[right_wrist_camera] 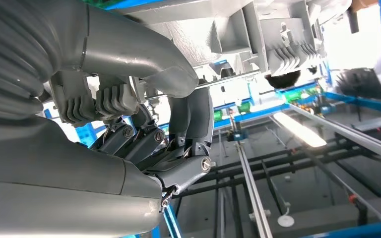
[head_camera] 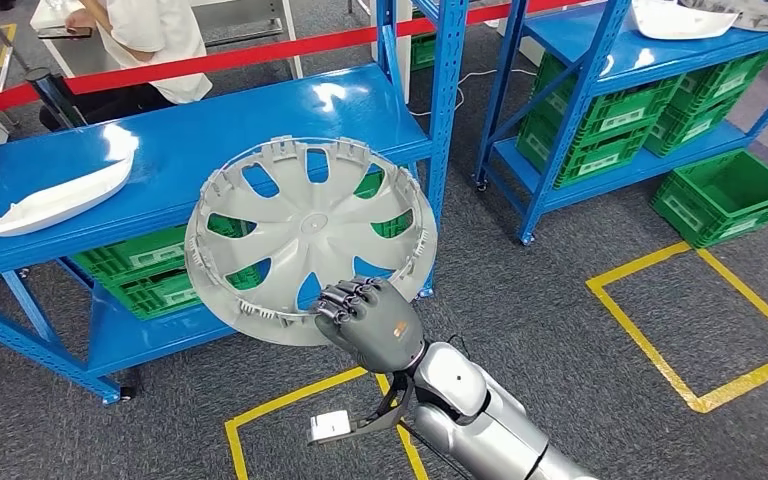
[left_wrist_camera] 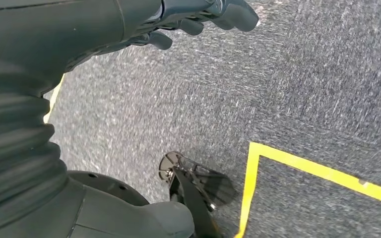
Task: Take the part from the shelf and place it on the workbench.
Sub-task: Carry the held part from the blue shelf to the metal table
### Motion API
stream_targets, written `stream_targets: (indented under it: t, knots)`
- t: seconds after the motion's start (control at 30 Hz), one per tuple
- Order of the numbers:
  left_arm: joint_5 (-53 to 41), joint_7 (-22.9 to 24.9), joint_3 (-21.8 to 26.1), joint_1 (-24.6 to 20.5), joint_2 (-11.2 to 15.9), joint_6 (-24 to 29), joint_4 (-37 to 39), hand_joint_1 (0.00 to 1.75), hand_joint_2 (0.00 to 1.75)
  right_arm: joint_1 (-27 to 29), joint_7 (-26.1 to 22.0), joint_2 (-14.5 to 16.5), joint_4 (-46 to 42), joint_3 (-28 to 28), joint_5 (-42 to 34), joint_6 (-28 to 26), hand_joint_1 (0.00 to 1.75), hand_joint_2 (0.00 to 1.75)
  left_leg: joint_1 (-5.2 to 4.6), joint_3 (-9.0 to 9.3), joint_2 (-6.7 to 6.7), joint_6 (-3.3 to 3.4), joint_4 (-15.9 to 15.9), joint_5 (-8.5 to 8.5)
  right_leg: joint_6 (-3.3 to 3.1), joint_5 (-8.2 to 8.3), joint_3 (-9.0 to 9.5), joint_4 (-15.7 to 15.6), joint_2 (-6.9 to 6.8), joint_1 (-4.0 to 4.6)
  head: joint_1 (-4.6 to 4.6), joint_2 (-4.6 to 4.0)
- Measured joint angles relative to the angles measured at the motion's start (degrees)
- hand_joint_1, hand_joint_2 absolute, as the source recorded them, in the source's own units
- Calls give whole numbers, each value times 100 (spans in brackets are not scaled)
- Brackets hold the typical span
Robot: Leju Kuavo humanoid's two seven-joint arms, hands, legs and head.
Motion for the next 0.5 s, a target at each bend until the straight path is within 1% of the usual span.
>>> stream_targets:
  t: [0.03, 0.07, 0.1, 0.13, 0.17, 0.2, 0.23, 0.27, 0.3, 0.33, 0.37, 0.4, 0.43, 0.47, 0.5]
  knots:
    - [-40, -6, -3, 0, 1, -4, 0, 0, 175, 38, 13, -1, -52, -23, 27, 16, 175, 175, 2, 302, -129, 34, -415, -18, 28, 51, -50, 2, 40, -1, 8, 0]
    - [-79, -9, -7, 1, 1, -15, 1, 0, 175, 72, 28, -2, -108, -49, 53, 31, 175, 175, -5, 532, -240, 60, -769, -92, 62, 104, -91, 3, 82, -6, 22, 0]
    - [-113, -13, -9, 3, 1, -31, 1, 0, 175, 104, 41, -4, -164, -75, 76, 42, 175, 175, -18, 665, -307, 85, -994, -180, 101, 155, -121, -3, 126, -14, 39, 0]
    - [-142, -18, -10, 6, 2, -52, 1, 0, 175, 141, 55, -9, -222, -103, 95, 51, 175, 175, -38, 714, -289, 108, -1091, -211, 150, 210, -144, -22, 180, -21, 56, 1]
    - [-163, -25, -12, 9, 2, -78, 1, 0, 175, 185, 69, -18, -275, -130, 116, 58, 175, 175, -42, 706, -222, 147, -1127, -193, 196, 260, -161, -41, 230, -35, 64, 1]
    - [-180, -37, -15, 10, 2, -102, 1, 0, 175, 233, 82, -31, -324, -156, 131, 65, 175, 175, -39, 700, -146, 197, -1149, -155, 230, 260, -187, -30, 223, -42, 67, 1]
    - [-195, -51, -24, 11, 2, -123, 1, 0, 175, 274, 93, -45, -367, -179, 144, 73, 175, 175, -31, 690, -69, 251, -1172, -114, 258, 183, -245, 68, 173, -44, 82, 0]
    - [-209, -64, -36, 12, 2, -144, 1, 0, 175, 304, 100, -60, -403, -200, 153, 80, 175, 175, -19, 672, 12, 296, -1191, -76, 275, 25, -353, 295, 94, -41, 103, 0]
    - [-219, -74, -48, 15, 3, -158, 0, 0, 175, 326, 103, -72, -430, -216, 157, 87, 175, 175, -26, 644, 92, 323, -1191, -54, 288, -187, -497, 629, 6, -36, 125, 0]
    - [-225, -81, -58, 21, 3, -172, 0, 0, 175, 343, 104, -81, -451, -225, 162, 97, 175, 175, -33, 611, 170, 339, -1183, -38, 305, -396, -653, 1021, -40, -34, 146, -1]
    - [-228, -87, -64, 29, 4, -184, 0, 0, 175, 358, 110, -92, -466, -232, 176, 115, 175, 175, -40, 579, 249, 344, -1172, -26, 320, -541, -771, 1356, -58, -34, 152, 0]
    - [-228, -95, -69, 34, 3, -191, 0, 0, 175, 372, 123, -100, -475, -234, 199, 139, 175, 175, -45, 550, 327, 343, -1156, -17, 329, -590, -799, 1524, -69, -34, 154, 0]
    - [-228, -101, -77, 37, 3, -198, 0, 0, 175, 386, 144, -107, -480, -234, 227, 168, 175, 175, -47, 525, 402, 339, -1137, -13, 331, -549, -714, 1485, -87, -34, 157, 0]
    - [-227, -103, -84, 36, 0, -204, 0, 0, 175, 395, 166, -113, -483, -235, 257, 196, 175, 175, -47, 504, 474, 332, -1113, -13, 326, -430, -503, 1210, -131, -33, 164, 1]
    - [-224, -103, -91, 32, -3, -209, 0, 0, 175, 398, 184, -115, -486, -234, 280, 215, 175, 175, -51, 490, 538, 319, -1085, -19, 310, -309, -228, 804, -237, -28, 176, 1]
